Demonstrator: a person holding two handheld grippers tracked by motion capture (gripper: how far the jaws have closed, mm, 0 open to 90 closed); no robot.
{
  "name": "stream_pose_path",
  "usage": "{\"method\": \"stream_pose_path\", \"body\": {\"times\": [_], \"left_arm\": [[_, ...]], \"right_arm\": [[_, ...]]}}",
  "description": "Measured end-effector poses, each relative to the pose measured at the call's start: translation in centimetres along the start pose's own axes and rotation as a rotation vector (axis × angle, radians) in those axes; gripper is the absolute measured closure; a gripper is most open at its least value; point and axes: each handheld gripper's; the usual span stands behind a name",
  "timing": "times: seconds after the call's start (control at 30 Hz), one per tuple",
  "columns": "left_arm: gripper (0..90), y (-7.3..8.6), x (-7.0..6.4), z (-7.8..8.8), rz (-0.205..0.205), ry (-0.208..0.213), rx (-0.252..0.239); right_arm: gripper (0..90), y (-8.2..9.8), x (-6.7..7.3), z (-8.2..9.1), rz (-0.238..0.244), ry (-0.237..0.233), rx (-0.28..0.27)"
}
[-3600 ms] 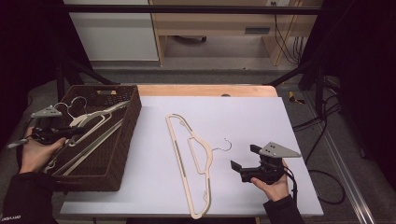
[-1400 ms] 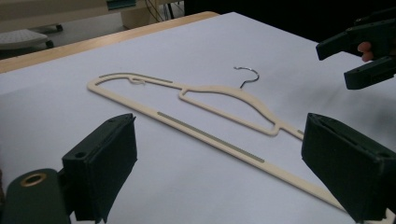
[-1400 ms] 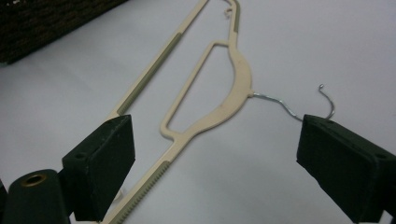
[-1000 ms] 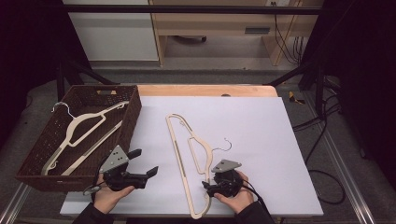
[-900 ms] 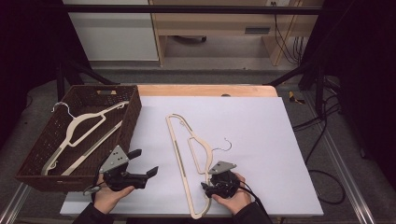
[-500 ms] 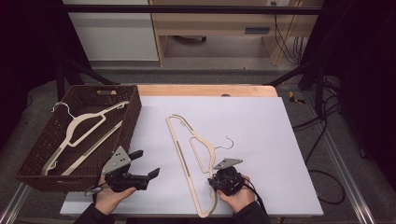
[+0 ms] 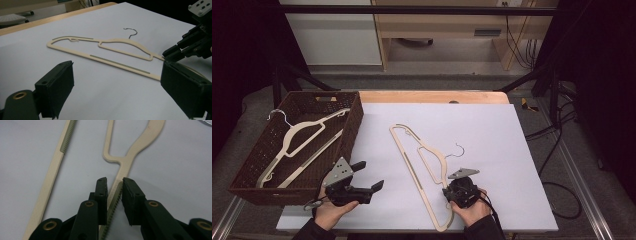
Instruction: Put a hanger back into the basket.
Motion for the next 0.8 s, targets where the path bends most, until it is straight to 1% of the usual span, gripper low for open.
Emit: {"method": "stream_pose_path", "body": {"times": [0.03,0.07,0.1,0.13,0.17,0.23,0.27,0.33,0.37,0.4,0.43,0.53,0.57,0.6,0.63,0.67,0.7,0.8], "left_arm": [[11.4,0.0,-0.1,-0.1,-0.001,0.000,0.003],[11.4,0.0,-0.1,-0.1,-0.004,0.002,0.004],[11.4,0.0,-0.1,-0.1,-0.004,0.002,0.004],[11.4,0.0,-0.2,-0.2,-0.006,0.001,0.003],[11.4,0.0,-0.2,-0.2,-0.006,0.003,0.005],[11.4,0.0,-0.2,-0.3,-0.008,0.003,0.009],[11.4,0.0,-0.3,-0.3,-0.007,0.004,0.011],[11.4,0.0,-0.2,-0.3,-0.006,0.004,0.010],[11.4,0.0,-0.2,-0.3,-0.005,0.005,0.010],[11.4,0.0,-0.2,-0.3,-0.005,0.004,0.009],[11.4,0.0,-0.2,-0.3,-0.005,0.005,0.010],[11.4,0.0,-0.3,-0.4,-0.006,0.006,0.010],[11.4,0.0,-0.3,-0.4,-0.006,0.007,0.010],[11.4,0.0,-0.3,-0.4,-0.006,0.007,0.010],[11.4,0.1,-0.4,-0.4,-0.008,0.008,0.013],[11.4,0.1,-0.4,-0.4,-0.008,0.008,0.013],[11.4,0.1,-0.4,-0.4,-0.008,0.009,0.014],[11.4,0.1,-0.4,-0.4,-0.006,0.009,0.013]], "right_arm": [[74.3,0.1,0.3,0.0,0.003,0.016,-0.003],[74.4,0.2,0.4,-0.1,0.013,0.024,-0.011],[74.4,0.2,0.4,-0.1,0.013,0.024,-0.011],[74.8,0.3,0.8,-0.1,0.007,0.053,-0.013],[74.8,0.3,0.8,-0.1,0.007,0.053,-0.013],[76.1,0.2,1.0,-0.1,0.024,0.077,-0.014],[76.4,0.1,1.0,-0.1,-0.005,0.071,-0.005],[76.5,0.1,0.9,-0.1,-0.003,0.063,-0.002],[76.7,0.0,0.7,0.0,-0.014,0.045,0.002],[76.8,-0.1,0.5,0.0,-0.016,0.039,0.008],[77.2,-0.2,0.0,0.0,-0.026,0.036,0.011],[77.5,-0.3,-0.3,0.2,-0.035,0.043,0.012],[78.2,-0.3,-0.7,0.3,-0.037,0.073,0.010],[78.2,-0.3,-0.7,0.3,-0.037,0.073,0.010],[78.6,-0.4,-1.1,0.4,-0.026,0.113,-0.006],[78.6,-0.4,-1.1,0.4,-0.026,0.113,-0.006],[78.6,-0.4,-1.5,0.5,-0.036,0.126,-0.010],[77.2,-0.3,-1.9,0.4,-0.026,0.127,-0.015]]}}
Point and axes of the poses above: each handheld gripper's, and its own axes: z roughly backward along the jaws, y roughly out of its underside, x roughly to its left, and after that the axes turned 11 degrees about -z, right-handed
